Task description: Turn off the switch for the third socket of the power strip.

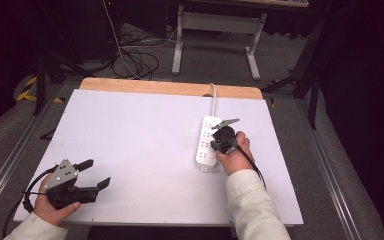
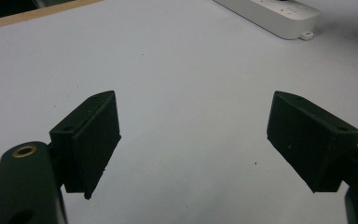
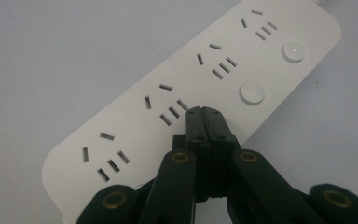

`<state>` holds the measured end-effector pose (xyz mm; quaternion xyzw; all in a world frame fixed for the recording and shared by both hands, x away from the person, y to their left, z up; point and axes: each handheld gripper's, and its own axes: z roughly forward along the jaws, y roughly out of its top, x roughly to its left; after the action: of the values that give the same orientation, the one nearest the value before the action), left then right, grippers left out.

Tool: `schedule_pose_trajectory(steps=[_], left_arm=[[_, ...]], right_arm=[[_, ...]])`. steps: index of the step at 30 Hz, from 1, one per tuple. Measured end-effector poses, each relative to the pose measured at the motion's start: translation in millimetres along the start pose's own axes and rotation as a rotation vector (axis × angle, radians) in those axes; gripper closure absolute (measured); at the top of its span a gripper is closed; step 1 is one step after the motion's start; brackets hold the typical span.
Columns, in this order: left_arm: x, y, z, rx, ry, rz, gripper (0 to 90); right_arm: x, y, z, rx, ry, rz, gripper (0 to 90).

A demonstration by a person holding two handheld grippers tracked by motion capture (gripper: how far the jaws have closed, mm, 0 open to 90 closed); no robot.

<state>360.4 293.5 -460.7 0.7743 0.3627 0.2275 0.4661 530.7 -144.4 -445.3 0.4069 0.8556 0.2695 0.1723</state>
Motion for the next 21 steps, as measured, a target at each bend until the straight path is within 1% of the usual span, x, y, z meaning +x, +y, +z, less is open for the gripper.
schedule_pose_trajectory(steps=[2, 4, 5, 6, 7, 8, 12, 14, 19, 21], left_arm=[[0.3, 0.1, -0.3, -0.001, -0.003, -0.003, 17.5], [0.9, 0.6, -0.5, -0.007, -0.004, -0.005, 17.5], [0.7, 0.8, -0.4, -0.009, -0.006, -0.01, 17.5], [0.6, 0.8, -0.2, -0.009, -0.008, -0.01, 17.4], [0.4, 0.8, -0.1, -0.007, -0.009, -0.008, 17.5], [0.3, 0.8, 0.1, -0.006, -0.01, -0.006, 17.5], [0.1, 0.8, -0.4, -0.01, -0.012, -0.01, 17.4], [1.0, 0.9, -0.8, -0.01, -0.007, -0.003, 17.4], [0.0, 0.9, -0.2, -0.009, -0.009, -0.011, 17.4], [0.0, 1.0, 0.1, -0.007, -0.009, -0.007, 17.4]], right_arm=[[0.6, -0.1, -0.2, -0.002, -0.005, -0.009, 90.0], [2.3, -0.9, -1.0, -0.014, -0.014, -0.029, 90.0], [2.4, -0.5, -3.1, -0.029, -0.011, -0.023, 90.0], [1.7, -0.9, -3.4, -0.029, -0.003, -0.019, 89.7], [1.2, -1.3, -3.8, -0.032, 0.001, -0.01, 87.5], [1.2, -1.6, -4.7, -0.04, -0.006, -0.007, 87.1], [1.9, -1.0, -12.0, -0.102, -0.009, 0.003, 85.4], [2.6, 0.0, -14.8, -0.112, -0.002, 0.003, 85.3], [2.5, 1.4, -20.4, -0.125, -0.001, 0.003, 85.3], [2.3, 1.6, -22.5, -0.128, 0.004, 0.004, 84.9]])
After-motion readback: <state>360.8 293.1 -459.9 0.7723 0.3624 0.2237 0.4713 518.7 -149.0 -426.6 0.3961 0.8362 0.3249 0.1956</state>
